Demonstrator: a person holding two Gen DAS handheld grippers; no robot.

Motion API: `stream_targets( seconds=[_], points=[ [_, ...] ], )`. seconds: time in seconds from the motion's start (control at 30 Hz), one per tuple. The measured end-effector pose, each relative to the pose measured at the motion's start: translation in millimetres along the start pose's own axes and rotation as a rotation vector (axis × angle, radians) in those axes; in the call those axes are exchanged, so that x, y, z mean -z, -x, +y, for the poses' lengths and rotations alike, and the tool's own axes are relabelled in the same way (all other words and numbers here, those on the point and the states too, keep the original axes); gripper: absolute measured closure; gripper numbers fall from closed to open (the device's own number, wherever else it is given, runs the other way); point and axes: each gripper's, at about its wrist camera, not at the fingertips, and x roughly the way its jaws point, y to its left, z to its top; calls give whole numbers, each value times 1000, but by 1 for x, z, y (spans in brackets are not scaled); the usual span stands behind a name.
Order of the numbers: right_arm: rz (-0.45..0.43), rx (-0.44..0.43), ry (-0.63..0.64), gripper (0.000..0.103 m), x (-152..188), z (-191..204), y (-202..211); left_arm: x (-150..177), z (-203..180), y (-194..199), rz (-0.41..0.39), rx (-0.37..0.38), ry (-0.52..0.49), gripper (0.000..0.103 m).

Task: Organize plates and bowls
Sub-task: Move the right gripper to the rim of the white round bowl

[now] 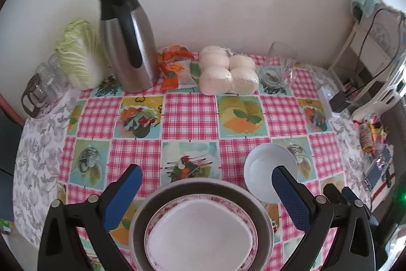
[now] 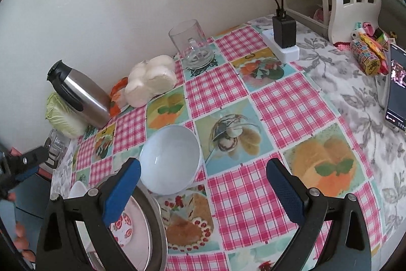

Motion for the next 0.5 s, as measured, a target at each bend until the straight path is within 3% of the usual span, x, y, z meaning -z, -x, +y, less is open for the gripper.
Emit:
stream_targets(
  seconds=[0.13,0.3,0.37,0.5],
  points=[
    [27,-6,-8,4,-2,-2,-20,-16,-19,-24,48,-85,-53,0],
    [64,-11,-42,4,-1,-9,-46,-26,-37,-62,138,-122,-57,1],
    [84,-19,-43,4,0,-10,-56,-27,-47,-80,180,-144,-74,10],
    [109,-24,-49,4,3,-10,-72,-25,-63,-108,246,-174,-108,13]
  ],
)
